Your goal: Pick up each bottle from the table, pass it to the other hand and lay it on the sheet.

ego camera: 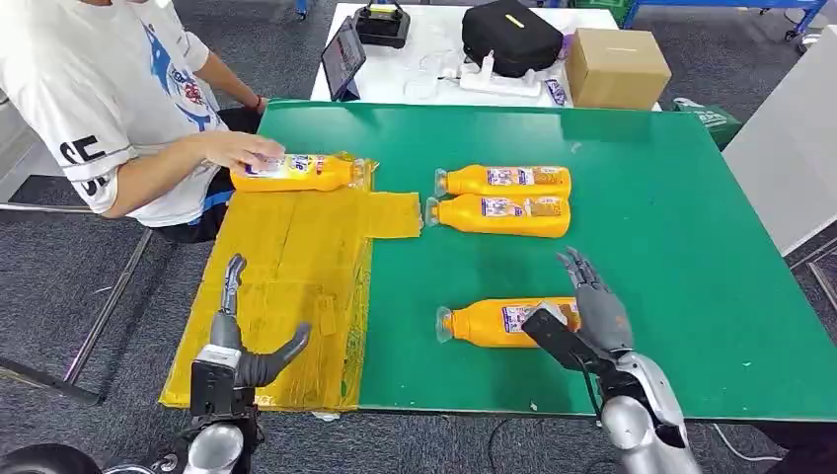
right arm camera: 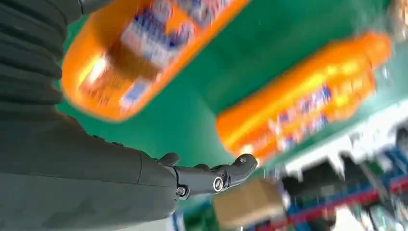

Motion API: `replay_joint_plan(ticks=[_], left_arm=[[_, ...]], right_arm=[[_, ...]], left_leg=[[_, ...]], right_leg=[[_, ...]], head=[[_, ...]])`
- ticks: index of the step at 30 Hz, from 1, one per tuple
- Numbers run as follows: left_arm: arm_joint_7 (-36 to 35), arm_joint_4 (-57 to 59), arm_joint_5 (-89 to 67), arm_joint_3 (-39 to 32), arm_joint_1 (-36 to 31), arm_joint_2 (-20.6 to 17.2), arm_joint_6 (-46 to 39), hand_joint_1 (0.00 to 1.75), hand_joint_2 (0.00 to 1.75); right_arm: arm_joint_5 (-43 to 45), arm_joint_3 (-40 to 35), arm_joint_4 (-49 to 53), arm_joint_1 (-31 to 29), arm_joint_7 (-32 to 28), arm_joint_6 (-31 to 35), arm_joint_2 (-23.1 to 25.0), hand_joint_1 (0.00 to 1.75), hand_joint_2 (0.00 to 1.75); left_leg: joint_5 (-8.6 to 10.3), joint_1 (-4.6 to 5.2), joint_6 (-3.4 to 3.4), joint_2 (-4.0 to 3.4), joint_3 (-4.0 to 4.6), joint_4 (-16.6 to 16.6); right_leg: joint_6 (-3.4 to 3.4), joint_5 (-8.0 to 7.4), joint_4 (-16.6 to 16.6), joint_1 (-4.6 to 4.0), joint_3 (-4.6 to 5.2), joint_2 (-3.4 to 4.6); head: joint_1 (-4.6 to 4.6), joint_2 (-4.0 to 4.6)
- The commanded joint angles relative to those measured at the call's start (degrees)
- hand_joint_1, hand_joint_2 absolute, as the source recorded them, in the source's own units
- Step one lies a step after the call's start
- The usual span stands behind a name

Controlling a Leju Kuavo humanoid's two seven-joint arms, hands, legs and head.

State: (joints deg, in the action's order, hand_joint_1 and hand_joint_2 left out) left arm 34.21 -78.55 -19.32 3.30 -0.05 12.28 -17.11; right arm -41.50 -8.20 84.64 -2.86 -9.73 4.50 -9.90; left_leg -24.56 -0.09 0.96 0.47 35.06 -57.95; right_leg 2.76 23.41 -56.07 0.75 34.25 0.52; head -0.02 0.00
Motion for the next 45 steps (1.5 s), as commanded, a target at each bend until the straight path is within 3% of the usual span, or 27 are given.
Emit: replay_joint_plan(ticks=[1, 8, 16, 20, 24, 36, 45], left_arm=[[0.2, 11.1, 0.8, 0.4, -6.2, -0.1, 0.7, 0.00, 1.75], [0.7, 15.1, 1.8, 1.6, -8.9, -0.2, 1.1, 0.00, 1.75], [0.5, 16.7, 2.7, 2.1, -10.1, -0.4, 1.8, 0.00, 1.75], [0.3, 19.5, 4.1, 2.3, -11.6, -0.7, 2.3, 0.00, 1.75], [0.4, 21.9, 5.3, 2.3, -12.9, -0.5, 2.3, 0.00, 1.75], [-0.8, 22.7, 6.0, 2.1, -13.0, -0.2, 2.3, 0.00, 1.75], [-1.4, 24.2, 6.4, 2.3, -13.8, 0.5, 1.8, 0.00, 1.75]], right_arm=[[3.7, -4.4, -23.8, -11.3, -2.4, -5.8, -0.3, 0.00, 1.75], [5.0, -9.5, -33.7, -18.3, -3.0, -9.3, -2.4, 0.00, 1.75], [7.5, -12.6, -36.1, -21.7, -2.5, -14.6, -5.7, 0.00, 1.75], [11.2, -20.2, -36.9, -27.2, 1.1, -24.7, -12.7, 0.00, 1.75], [14.4, -27.0, -37.3, -32.9, 3.8, -29.4, -16.8, 0.00, 1.75], [18.7, -36.9, -31.8, -34.8, 8.1, -29.7, -20.6, 0.00, 1.75], [14.5, -45.2, -39.8, -32.8, 9.2, -22.2, -14.3, 0.00, 1.75]], left_leg=[[0.04, -0.04, 0.01, -0.12, -0.23, 0.1], [0.02, -0.06, 0.01, -0.14, -0.31, 0.1], [0.06, -0.03, 0.03, 0.02, -0.36, 0.0], [0.09, 0.03, 0.08, 0.09, -0.37, 0.0], [0.11, 0.05, 0.09, 0.12, -0.35, -0.1], [0.13, 0.11, 0.17, 0.04, -0.20, -0.1], [0.12, -0.02, 0.13, -0.04, -0.37, 0.1]], right_leg=[[-0.06, -0.06, 0.1, -0.05, -0.23, 0.06], [-0.07, -0.06, 0.1, -0.08, -0.30, 0.04], [-0.01, -0.05, 0.1, -0.04, -0.38, -0.10], [0.03, -0.04, 0.0, 0.02, -0.39, -0.13], [0.04, -0.07, 0.0, 0.03, -0.41, -0.17], [0.13, -0.12, 0.0, 0.05, -0.25, -0.13], [0.08, -0.16, 0.2, -0.08, -0.48, -0.08]], head=[[0.00, 0.00], [0.00, 0.00], [0.00, 0.00], [-0.02, 0.00], [0.00, 0.00], [0.02, 0.00], [0.02, 0.00]])
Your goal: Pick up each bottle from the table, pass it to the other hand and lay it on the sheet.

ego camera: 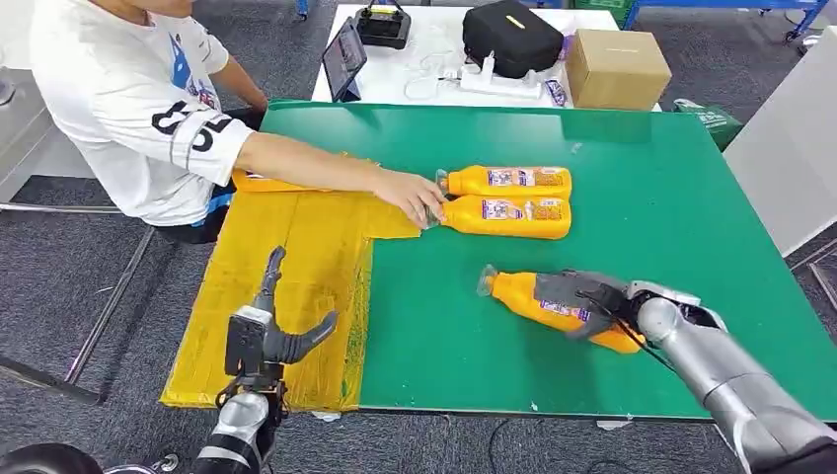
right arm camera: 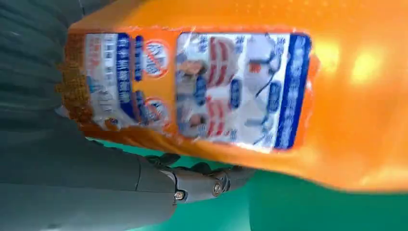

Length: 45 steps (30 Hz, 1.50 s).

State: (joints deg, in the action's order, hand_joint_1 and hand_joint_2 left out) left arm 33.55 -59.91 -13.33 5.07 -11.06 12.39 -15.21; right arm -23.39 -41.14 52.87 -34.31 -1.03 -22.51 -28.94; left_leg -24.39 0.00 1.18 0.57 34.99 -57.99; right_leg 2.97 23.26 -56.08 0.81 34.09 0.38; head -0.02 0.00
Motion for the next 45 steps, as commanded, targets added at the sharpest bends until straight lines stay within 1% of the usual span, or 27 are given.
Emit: replay_joint_plan(ticks=[1, 5, 7, 8, 9, 10, 14, 17, 19, 20, 22, 23, 24, 26, 27, 28, 29, 30, 31, 32, 34, 38, 40, 41, 43, 44, 45], left_arm=[[-0.9, 5.5, 0.5, 0.4, -2.8, 0.4, 0.1, 0.00, 1.75], [-1.1, 5.2, 0.4, 0.1, -2.6, 0.6, 0.1, 0.00, 1.75], [-1.2, 5.0, 0.3, -0.1, -2.4, 0.6, 0.2, 0.00, 1.75], [-1.2, 5.0, 0.3, -0.1, -2.3, 0.6, 0.2, 0.00, 1.75], [-1.2, 4.9, 0.3, -0.3, -2.2, 0.6, 0.3, 0.00, 1.75], [-1.2, 4.7, 0.3, -0.3, -2.1, 0.7, 0.1, 0.00, 1.75], [-1.2, 3.9, 0.1, -0.5, -1.5, 0.7, 0.4, 0.00, 1.75], [-1.3, 3.2, 0.0, -0.7, -1.0, 0.7, 0.6, 0.00, 1.75], [-1.3, 1.7, 0.1, -1.0, -0.1, 0.7, 1.0, 0.00, 1.75], [-1.3, 1.0, 0.1, -1.0, 0.4, 0.7, 1.1, 0.00, 1.75], [-1.5, -0.8, 0.2, -1.0, 1.5, 1.0, 2.0, 0.00, 1.75], [-2.0, -2.3, 0.5, -1.0, 2.5, 1.2, 2.7, 0.00, 1.75], [-2.6, -4.0, 1.0, -0.8, 3.5, 1.4, 3.7, 0.00, 1.75], [-3.8, -6.4, 2.8, 0.0, 4.9, 1.5, 6.2, 0.00, 1.75], [-4.3, -7.1, 3.6, 0.6, 5.2, 1.6, 7.0, 0.00, 1.75], [-5.0, -7.4, 5.4, 1.3, 5.3, 1.5, 9.1, 0.00, 1.75], [-5.2, -7.7, 6.1, 2.0, 5.4, 1.7, 9.7, 0.00, 1.75], [-5.5, -8.0, 7.7, 2.6, 5.4, 1.6, 11.0, 0.00, 1.75], [-5.7, -8.1, 9.1, 3.6, 4.9, 1.4, 12.7, 0.00, 1.75], [-5.8, -8.1, 9.3, 3.9, 4.8, 1.4, 12.7, 0.00, 1.75], [-5.9, -8.1, 9.4, 4.0, 4.7, 1.4, 12.7, 0.00, 1.75], [-6.1, -8.0, 9.7, 4.3, 4.5, 1.0, 12.6, 0.00, 1.75], [-7.1, -7.8, 13.8, 5.5, 4.1, 0.6, 17.4, 0.00, 1.75], [-8.0, -7.6, 15.7, 6.7, 3.5, 0.5, 19.7, 0.00, 1.75], [-8.7, -7.6, 18.0, 8.6, 2.8, 0.1, 22.1, 0.00, 1.75], [-8.8, -7.7, 19.3, 9.6, 2.5, -0.2, 23.4, 0.00, 1.75], [-8.6, -8.1, 20.2, 10.6, 2.4, -0.6, 24.2, 0.00, 1.75]], right_arm=[[-4.5, -12.6, -8.5, -1.3, 0.7, 5.5, 5.4, 0.00, 1.75], [-6.9, -13.8, -9.7, -1.7, 1.6, 6.4, 6.8, 0.00, 1.75], [-8.0, -13.7, -9.8, -1.5, 1.8, 7.2, 7.1, 0.42, 1.75], [-8.1, -13.7, -9.8, -1.4, 1.9, 7.3, 7.3, 1.40, 1.75], [-8.4, -13.5, -9.3, -1.2, 1.7, 7.6, 7.0, 1.71, 1.75], [-8.5, -13.3, -8.9, -1.0, 1.8, 7.8, 6.9, 1.75, 1.75], [-7.7, -10.8, -4.8, 0.8, 1.4, 9.3, 5.3, 1.75, 1.75], [-5.9, -6.8, -1.2, 2.8, 0.8, 11.4, 4.7, 1.75, 1.75], [-4.9, -0.7, 3.7, 6.4, 0.0, 15.9, 5.3, 1.75, 1.75], [-5.5, 0.2, 5.4, 7.3, 0.4, 16.0, 5.5, 1.75, 1.75], [-6.2, 8.7, 10.8, 12.2, -2.2, 22.8, 9.1, 1.75, 1.75], [-8.4, 13.5, 14.5, 14.8, -5.0, 28.4, 12.2, 1.75, 1.75], [-11.3, 16.8, 19.1, 17.1, -5.5, 30.3, 15.1, 1.75, 1.75], [-15.2, 22.1, 26.6, 20.1, -9.2, 38.5, 20.8, 1.75, 1.75], [-18.6, 23.0, 29.1, 20.6, -9.7, 41.7, 22.3, 1.75, 1.75], [-22.0, 24.9, 31.3, 21.2, -11.9, 49.7, 24.7, 1.75, 1.75], [-22.1, 25.4, 32.8, 21.5, -12.3, 51.0, 25.7, 1.75, 1.75], [-24.4, 25.8, 33.9, 21.9, -13.1, 53.4, 26.0, 1.75, 1.75], [-24.4, 26.3, 34.4, 22.2, -15.8, 56.6, 26.7, 1.75, 1.75], [-24.4, 26.6, 34.5, 22.3, -15.9, 56.7, 26.8, 1.75, 1.75], [-24.4, 26.6, 34.6, 22.4, -15.9, 56.7, 26.8, 1.75, 1.75], [-23.7, 27.0, 33.6, 22.3, -17.0, 57.0, 26.7, 1.75, 1.75], [-24.6, 28.4, 33.7, 22.9, -20.7, 62.5, 28.3, 1.75, 1.75], [-26.7, 33.7, 35.9, 24.3, -25.3, 62.5, 32.3, 1.75, 1.75], [-22.2, 33.1, 35.0, 25.3, -29.2, 62.5, 33.1, 1.75, 1.75], [-21.1, 31.8, 33.4, 25.7, -29.9, 62.0, 32.7, 1.75, 1.75], [-17.8, 30.1, 32.1, 26.1, -30.8, 60.8, 32.1, 1.75, 1.75]], left_leg=[[-0.04, -0.09, -0.08, -0.10, -0.25, 0.1], [-0.07, -0.11, -0.08, -0.30, -0.35, 0.0], [-0.06, -0.12, -0.10, -0.39, -0.39, 0.1], [-0.07, -0.10, -0.11, -0.38, -0.42, 0.1], [-0.03, -0.14, -0.14, -0.33, -0.44, 0.1], [-0.05, -0.13, -0.12, -0.30, -0.48, 0.1], [-0.05, -0.16, -0.13, -0.32, -0.63, 0.1], [-0.06, -0.14, -0.12, -0.29, -0.66, 0.1], [-0.06, -0.15, -0.12, -0.23, -0.65, 0.1], [-0.05, -0.17, -0.14, -0.18, -0.64, 0.1], [-0.09, -0.18, -0.14, -0.24, -0.67, 0.1], [-0.12, -0.20, -0.16, -0.25, -0.68, 0.1], [-0.13, -0.17, -0.15, -0.25, -0.63, 0.1], [-0.25, -0.21, -0.24, -0.44, -0.67, 0.1], [-0.26, -0.21, -0.21, -0.48, -0.50, 0.0], [-0.22, -0.17, -0.18, -0.55, -0.36, 0.0], [-0.30, -0.17, -0.22, -0.65, -0.33, 0.0], [-0.25, -0.15, -0.20, -0.52, -0.18, 0.0], [-0.14, -0.13, -0.15, -0.29, 0.00, 0.0], [-0.19, -0.15, -0.19, -0.28, -0.03, -0.1], [-0.05, -0.18, -0.15, 0.07, 0.12, 0.0], [-0.06, -0.15, -0.13, -0.06, 0.11, 0.0], [-0.09, -0.10, -0.16, -0.07, 0.06, 0.0], [-0.03, -0.06, -0.15, 0.00, 0.14, 0.0], [-0.06, -0.09, -0.18, 0.05, 0.11, 0.0], [-0.02, -0.08, -0.15, 0.09, 0.15, 0.0], [-0.07, -0.12, -0.19, 0.08, 0.06, 0.0]], right_leg=[[-0.11, -0.01, 0.1, -0.10, -0.26, 0.04], [-0.09, -0.04, 0.1, -0.11, -0.26, 0.22], [-0.12, -0.08, 0.1, -0.12, -0.26, 0.29], [-0.12, -0.08, 0.1, -0.10, -0.25, 0.28], [-0.17, -0.11, 0.2, -0.15, -0.29, 0.21], [-0.13, -0.07, 0.2, -0.13, -0.33, 0.17], [-0.16, -0.09, 0.2, -0.16, -0.46, 0.17], [-0.14, -0.06, 0.1, -0.13, -0.51, 0.15], [-0.14, -0.05, 0.1, -0.15, -0.52, 0.09], [-0.18, -0.04, 0.2, -0.16, -0.53, 0.02], [-0.18, -0.01, 0.2, -0.17, -0.54, 0.10], [-0.20, 0.00, 0.2, -0.20, -0.57, 0.10], [-0.16, 0.02, 0.1, -0.16, -0.51, 0.17], [-0.26, 0.08, 0.1, -0.21, -0.51, 0.37], [-0.22, 0.06, 0.0, -0.20, -0.37, 0.46], [-0.17, 0.00, 0.0, -0.17, -0.16, 0.60], [-0.22, 0.06, -0.1, -0.17, -0.10, 0.67], [-0.19, 0.06, -0.2, -0.15, 0.04, 0.55], [-0.12, 0.02, -0.1, -0.12, 0.17, 0.33], [-0.18, 0.09, -0.1, -0.15, 0.17, 0.31], [-0.12, 0.11, -0.1, -0.15, 0.19, -0.02], [-0.12, 0.07, 0.0, -0.13, 0.15, 0.05], [-0.14, 0.09, 0.0, -0.08, 0.10, 0.03], [-0.12, 0.07, 0.0, -0.02, 0.17, 0.00], [-0.16, 0.11, -0.1, -0.06, 0.14, -0.08], [-0.12, 0.08, 0.0, -0.05, 0.17, -0.09], [-0.18, 0.12, 0.0, -0.10, 0.07, -0.10]], head=[[0.00, 0.00], [0.00, 0.00], [0.00, 0.00], [0.02, 0.00], [-0.02, 0.00], [0.00, 0.00], [0.02, 0.00], [0.02, 0.00], [-0.02, 0.00], [0.00, 0.00], [0.00, 0.00], [-0.02, 0.00], [-0.02, 0.00], [-0.02, 0.00], [-0.02, 0.00], [0.02, 0.00], [0.00, 0.00], [0.04, 0.00], [0.02, 0.00], [0.04, 0.00], [0.02, 0.00], [-0.02, 0.00], [0.00, 0.00], [0.00, 0.00], [0.00, 0.00], [-0.02, 0.00], [-0.02, 0.00]])
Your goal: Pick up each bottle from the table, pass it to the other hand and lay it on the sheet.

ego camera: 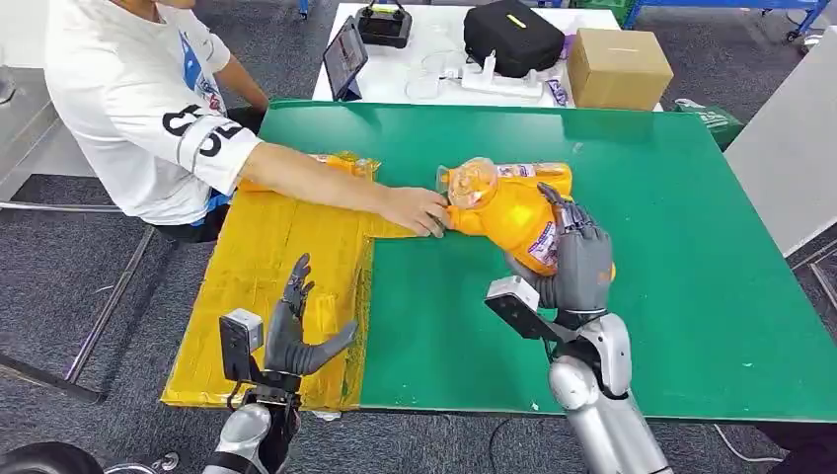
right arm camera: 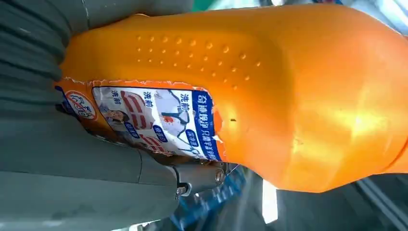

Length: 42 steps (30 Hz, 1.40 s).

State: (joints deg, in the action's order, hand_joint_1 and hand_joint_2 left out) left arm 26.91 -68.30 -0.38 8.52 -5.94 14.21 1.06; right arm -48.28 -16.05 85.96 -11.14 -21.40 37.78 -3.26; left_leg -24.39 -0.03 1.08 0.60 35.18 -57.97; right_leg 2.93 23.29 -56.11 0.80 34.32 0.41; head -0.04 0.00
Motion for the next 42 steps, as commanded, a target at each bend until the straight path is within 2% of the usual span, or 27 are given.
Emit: replay_joint_plan(ticks=[1, 5, 8, 12, 13, 14, 18, 24, 31, 33, 36, 38, 42], left_arm=[[-2.0, -0.5, 8.3, 8.2, -2.5, -2.9, 8.8, 0.00, 1.75], [-3.2, -2.7, 15.0, 10.5, -1.3, -3.9, 14.9, 0.00, 1.75], [-3.9, -2.1, 17.7, 11.8, -1.5, -4.6, 17.0, 0.00, 1.75], [-4.0, -0.8, 18.9, 12.3, -1.8, -4.6, 17.4, 0.00, 1.75], [-4.0, -0.8, 18.9, 12.3, -1.8, -4.5, 17.4, 0.00, 1.75], [-4.0, -0.8, 18.9, 12.3, -1.8, -4.5, 17.4, 0.00, 1.75], [-3.8, -1.0, 18.5, 12.8, -1.7, -4.7, 17.2, 0.00, 1.75], [-2.3, -0.9, 12.9, 14.3, -2.3, -4.5, 13.4, 0.00, 1.75], [-2.1, -0.4, 12.6, 14.8, -3.0, -4.2, 13.8, 0.00, 1.75], [-2.1, -0.4, 12.6, 14.8, -3.0, -4.2, 13.8, 0.00, 1.75], [-2.1, -0.4, 12.6, 14.8, -3.0, -4.2, 13.8, 0.00, 1.75], [-2.6, -0.2, 13.7, 14.7, -3.3, -4.2, 14.9, 0.00, 1.75], [-4.7, 0.8, 19.7, 14.8, -3.8, -4.4, 19.0, 0.00, 1.75]], right_arm=[[8.9, 3.7, -3.0, 3.5, -11.7, -0.6, 6.4, 1.75, 1.75], [14.7, -0.3, -11.5, 5.6, -16.4, -6.0, 9.3, 1.75, 1.75], [14.7, -4.3, -17.4, 5.5, -18.5, -6.1, 11.3, 1.75, 1.75], [16.3, -7.4, -20.0, 4.6, -18.6, -6.1, 12.8, 1.75, 1.75], [16.2, -7.5, -20.0, 4.5, -18.6, -6.2, 13.0, 1.75, 1.75], [16.2, -7.5, -19.9, 4.3, -18.5, -6.2, 12.9, 1.75, 1.75], [16.5, -8.1, -19.1, 4.3, -18.4, -6.8, 12.8, 1.75, 1.75], [17.9, -10.1, -18.2, 1.9, -17.7, -7.8, 13.6, 1.75, 1.75], [18.9, -14.0, -28.4, -1.8, -15.6, -10.9, 15.7, 1.75, 1.75], [18.9, -14.1, -29.1, -1.9, -15.8, -10.4, 15.9, 1.75, 1.75], [18.9, -14.1, -29.1, -1.9, -15.8, -10.4, 15.9, 1.75, 1.75], [17.5, -15.8, -33.2, -2.9, -13.9, -12.3, 16.2, 1.75, 1.75], [16.8, -17.3, -46.1, -5.1, -16.3, -10.1, 19.4, 1.75, 1.75]], left_leg=[[-0.07, -0.08, -0.08, -0.02, -0.16, 0.0], [-0.09, -0.13, -0.10, -0.10, -0.33, 0.1], [-0.14, -0.17, -0.12, -0.29, -0.41, 0.1], [-0.09, -0.14, -0.09, -0.26, -0.24, 0.1], [-0.18, -0.20, -0.15, -0.38, -0.47, 0.1], [-0.08, -0.13, -0.08, -0.23, -0.20, 0.1], [-0.06, -0.11, -0.06, -0.15, -0.12, 0.1], [-0.11, -0.10, -0.09, -0.20, -0.16, 0.0], [-0.06, -0.13, -0.08, -0.19, -0.15, 0.1], [-0.13, -0.17, -0.12, -0.27, -0.37, 0.1], [-0.10, -0.13, -0.09, -0.17, -0.23, 0.1], [-0.05, -0.10, -0.06, -0.12, -0.12, 0.1], [-0.09, -0.14, -0.10, -0.22, -0.29, 0.1]], right_leg=[[-0.12, 0.06, 0.0, -0.10, -0.17, -0.04], [-0.14, 0.06, 0.1, -0.14, -0.31, -0.01], [-0.17, 0.03, 0.2, -0.19, -0.36, 0.18], [-0.13, 0.02, 0.1, -0.15, -0.19, 0.17], [-0.22, 0.06, 0.1, -0.22, -0.39, 0.23], [-0.12, 0.02, 0.1, -0.13, -0.13, 0.13], [-0.09, 0.03, 0.1, -0.11, -0.09, 0.07], [-0.14, 0.06, 0.0, -0.10, -0.12, 0.11], [-0.12, 0.01, 0.1, -0.13, -0.10, 0.11], [-0.19, 0.05, 0.1, -0.19, -0.32, 0.13], [-0.13, 0.06, 0.1, -0.14, -0.19, 0.06], [-0.10, 0.03, 0.0, -0.10, -0.10, 0.05], [-0.15, 0.04, 0.1, -0.14, -0.25, 0.12]], head=[[0.04, 0.00], [0.02, 0.00], [0.02, 0.00], [0.02, 0.00], [0.04, 0.00], [0.02, 0.00], [0.02, 0.00], [0.00, 0.00], [0.00, 0.00], [0.00, 0.00], [0.02, 0.00], [0.02, 0.00], [0.00, 0.00]])
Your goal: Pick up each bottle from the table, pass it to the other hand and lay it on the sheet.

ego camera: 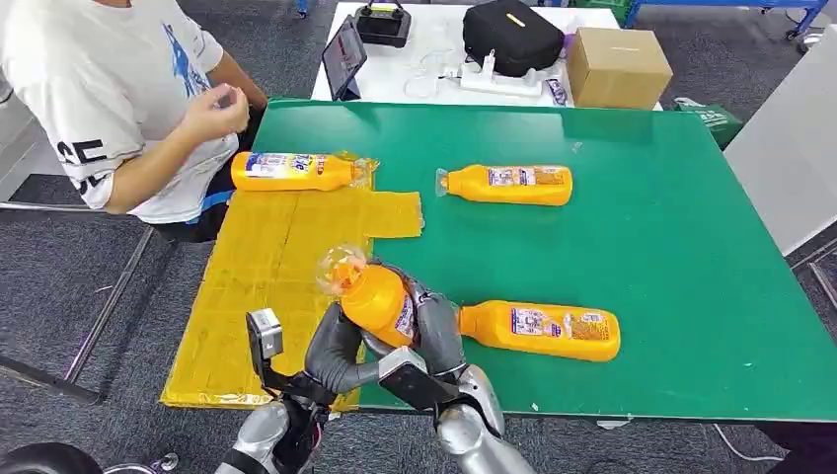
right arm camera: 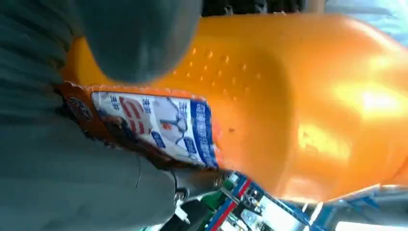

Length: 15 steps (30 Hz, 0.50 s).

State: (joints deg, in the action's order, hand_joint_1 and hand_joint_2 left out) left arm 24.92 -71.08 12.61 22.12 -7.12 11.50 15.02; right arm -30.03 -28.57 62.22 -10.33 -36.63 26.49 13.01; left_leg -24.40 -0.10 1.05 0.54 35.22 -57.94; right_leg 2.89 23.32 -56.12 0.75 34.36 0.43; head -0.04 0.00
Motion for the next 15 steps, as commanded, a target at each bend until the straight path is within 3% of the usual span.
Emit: replay_joint_plan(ticks=[1, 12, 15], left_arm=[[-2.7, 3.6, 6.7, 1.2, -2.7, -1.8, 5.1, 0.00, 1.75], [-3.6, 3.9, 9.5, 1.3, -2.7, -2.0, 6.6, 0.00, 1.75], [-3.1, 3.8, 6.0, 2.4, -3.3, -2.6, 2.5, 0.00, 1.75]], right_arm=[[-1.5, -4.9, -22.8, -5.8, -1.2, 1.5, 3.3, 1.75, 1.75], [-2.6, -5.5, -24.1, -6.3, -0.5, 2.1, 3.5, 1.75, 1.75], [-2.8, -5.7, -26.2, -6.6, -1.2, 4.8, 4.5, 1.75, 1.75]], left_leg=[[-0.06, -0.07, -0.07, -0.14, -0.30, 0.1], [-0.03, -0.05, -0.04, 0.01, -0.16, 0.0], [-0.03, -0.05, -0.06, 0.03, -0.15, 0.0]], right_leg=[[-0.11, 0.00, 0.1, -0.08, -0.27, 0.08], [-0.06, 0.06, 0.1, -0.06, -0.12, -0.09], [-0.08, 0.06, 0.1, -0.06, -0.12, -0.11]], head=[[0.00, 0.00], [0.02, 0.00], [0.00, 0.00]])
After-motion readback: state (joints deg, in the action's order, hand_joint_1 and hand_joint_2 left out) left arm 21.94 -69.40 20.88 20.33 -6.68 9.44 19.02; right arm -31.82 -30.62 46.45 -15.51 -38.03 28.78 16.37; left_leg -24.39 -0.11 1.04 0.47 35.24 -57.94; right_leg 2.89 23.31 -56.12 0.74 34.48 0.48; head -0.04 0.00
